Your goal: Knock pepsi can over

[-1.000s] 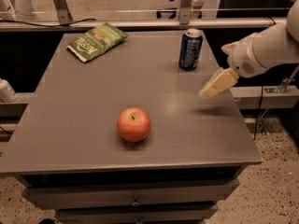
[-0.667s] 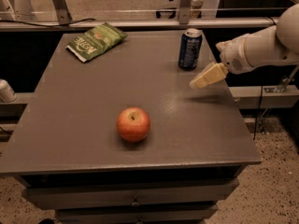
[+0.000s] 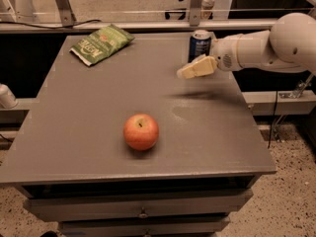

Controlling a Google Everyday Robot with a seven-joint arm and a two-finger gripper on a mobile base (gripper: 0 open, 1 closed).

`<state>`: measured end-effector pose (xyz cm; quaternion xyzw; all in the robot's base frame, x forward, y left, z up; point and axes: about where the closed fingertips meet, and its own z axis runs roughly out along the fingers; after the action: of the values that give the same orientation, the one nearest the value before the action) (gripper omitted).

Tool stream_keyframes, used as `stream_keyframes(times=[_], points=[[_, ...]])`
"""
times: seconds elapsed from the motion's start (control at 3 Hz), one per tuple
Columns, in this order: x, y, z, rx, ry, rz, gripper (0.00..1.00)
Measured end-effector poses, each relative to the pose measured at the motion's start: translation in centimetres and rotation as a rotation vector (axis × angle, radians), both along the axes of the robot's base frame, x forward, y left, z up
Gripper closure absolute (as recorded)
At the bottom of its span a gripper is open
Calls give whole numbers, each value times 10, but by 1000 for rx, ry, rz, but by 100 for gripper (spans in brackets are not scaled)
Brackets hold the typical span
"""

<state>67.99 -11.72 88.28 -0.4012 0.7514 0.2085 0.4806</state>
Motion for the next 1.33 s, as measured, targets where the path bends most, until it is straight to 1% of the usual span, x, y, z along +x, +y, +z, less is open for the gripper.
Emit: stream_keyframes(times=[0.33,0.67,1.0,1.33], points=[[2,42,18,86,-16,59,0],[-3,80,37,133,-27,127,0],[-10,100,46,157,-26,170,0],[-16,109,46,160,-11,201,0]])
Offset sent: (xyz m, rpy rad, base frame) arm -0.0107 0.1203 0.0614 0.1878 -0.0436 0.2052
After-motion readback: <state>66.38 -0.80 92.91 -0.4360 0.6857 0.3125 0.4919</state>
